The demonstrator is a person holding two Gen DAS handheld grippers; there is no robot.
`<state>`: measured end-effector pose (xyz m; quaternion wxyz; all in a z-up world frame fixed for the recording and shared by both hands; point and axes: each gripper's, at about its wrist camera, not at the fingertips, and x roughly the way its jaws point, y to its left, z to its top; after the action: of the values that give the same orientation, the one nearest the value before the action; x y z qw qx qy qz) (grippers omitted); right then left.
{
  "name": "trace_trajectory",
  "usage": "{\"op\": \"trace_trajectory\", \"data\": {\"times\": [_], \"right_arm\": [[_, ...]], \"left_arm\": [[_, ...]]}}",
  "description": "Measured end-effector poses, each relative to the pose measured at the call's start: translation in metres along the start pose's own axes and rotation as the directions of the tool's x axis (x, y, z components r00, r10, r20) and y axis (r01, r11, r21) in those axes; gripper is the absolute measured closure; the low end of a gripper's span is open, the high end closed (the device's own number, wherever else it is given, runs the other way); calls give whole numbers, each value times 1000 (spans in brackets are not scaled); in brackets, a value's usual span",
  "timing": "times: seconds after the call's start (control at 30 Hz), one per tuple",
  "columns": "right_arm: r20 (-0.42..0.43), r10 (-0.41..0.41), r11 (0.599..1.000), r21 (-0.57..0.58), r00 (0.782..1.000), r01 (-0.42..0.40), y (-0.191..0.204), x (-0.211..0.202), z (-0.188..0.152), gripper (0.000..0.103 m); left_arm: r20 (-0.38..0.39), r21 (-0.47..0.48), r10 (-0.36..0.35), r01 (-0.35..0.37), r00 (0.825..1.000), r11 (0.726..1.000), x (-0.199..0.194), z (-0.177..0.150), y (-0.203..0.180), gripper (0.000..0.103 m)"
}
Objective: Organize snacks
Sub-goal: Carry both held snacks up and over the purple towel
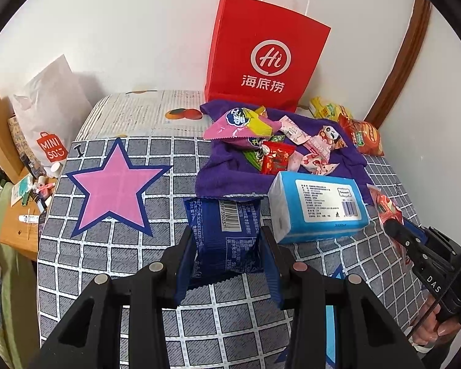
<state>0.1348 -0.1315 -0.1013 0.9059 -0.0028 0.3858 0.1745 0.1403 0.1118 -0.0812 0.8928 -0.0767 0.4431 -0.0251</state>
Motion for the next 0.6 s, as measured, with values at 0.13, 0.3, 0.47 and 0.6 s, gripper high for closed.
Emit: {"op": "trace_trajectory", "data": {"times": [0.13,0.3,0.47,0.6], "right_arm": [[11,9,1000,-13,1000,-8,1,0,10,84],[39,18,999,-37,999,-17,4,1,33,84],[75,9,999,-51,997,-5,5,2,62,84],[106,5,998,-62,994,2,4,6,86,84]], "left_arm": [[8,3,0,0,1000,1000,0,8,-3,64],[33,4,-10,10,999,1000,2,31,-4,64],[65,21,-24,23,998,1000,9,61,-10,64],[80,35,-27,24,996,999,17,83,-16,64]]}}
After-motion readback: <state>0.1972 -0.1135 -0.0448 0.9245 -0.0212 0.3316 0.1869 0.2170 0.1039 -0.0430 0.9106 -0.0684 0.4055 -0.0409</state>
